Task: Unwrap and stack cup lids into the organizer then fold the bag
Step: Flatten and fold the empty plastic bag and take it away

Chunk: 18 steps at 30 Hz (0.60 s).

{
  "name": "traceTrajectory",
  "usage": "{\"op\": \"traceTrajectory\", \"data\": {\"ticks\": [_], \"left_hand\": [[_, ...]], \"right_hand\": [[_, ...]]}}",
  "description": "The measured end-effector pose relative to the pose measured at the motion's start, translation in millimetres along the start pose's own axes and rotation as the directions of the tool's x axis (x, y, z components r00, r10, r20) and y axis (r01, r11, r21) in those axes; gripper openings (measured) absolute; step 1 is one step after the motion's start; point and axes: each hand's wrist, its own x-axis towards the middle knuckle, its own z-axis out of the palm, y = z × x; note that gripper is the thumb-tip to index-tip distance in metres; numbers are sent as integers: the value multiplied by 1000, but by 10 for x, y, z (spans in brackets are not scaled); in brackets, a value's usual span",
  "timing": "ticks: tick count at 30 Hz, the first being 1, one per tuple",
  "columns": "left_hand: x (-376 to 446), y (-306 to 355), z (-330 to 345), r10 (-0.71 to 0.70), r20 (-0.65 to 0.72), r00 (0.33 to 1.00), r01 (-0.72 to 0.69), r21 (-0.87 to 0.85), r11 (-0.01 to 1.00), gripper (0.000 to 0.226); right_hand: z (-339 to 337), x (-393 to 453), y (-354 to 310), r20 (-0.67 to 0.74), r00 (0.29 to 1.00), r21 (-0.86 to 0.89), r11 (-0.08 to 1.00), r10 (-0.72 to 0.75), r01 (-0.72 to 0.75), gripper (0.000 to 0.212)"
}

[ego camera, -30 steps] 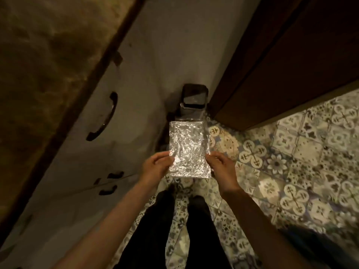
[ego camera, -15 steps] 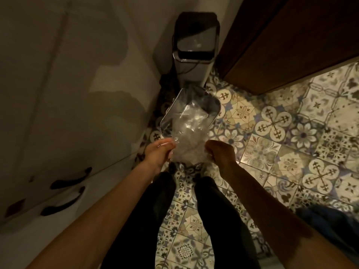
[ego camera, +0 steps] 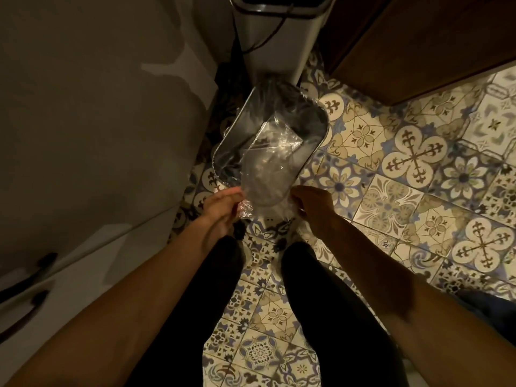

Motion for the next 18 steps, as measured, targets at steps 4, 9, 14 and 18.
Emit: {"op": "traceTrajectory", "data": {"ticks": [4, 9, 14, 18], "left_hand": [[-48, -14, 2, -19, 20, 1000, 20, -21, 1000, 15], [-217, 33, -10, -67, 162, 985, 91, -148, 985, 53], [-372, 49, -23, -37, 206, 978, 73, -170, 983, 48], [-595, 75, -44, 30, 251, 968, -7, -92, 996, 34]], "right_hand": [[33, 11, 18, 24, 1000, 57, 998, 5, -6, 25], [16, -57, 23, 80, 996, 140, 988, 50, -61, 22], [-11, -189, 9, 91, 994, 183, 981, 56, -72, 30], [-42, -429, -56, 114, 993, 192, 979, 43, -64, 34]]}}
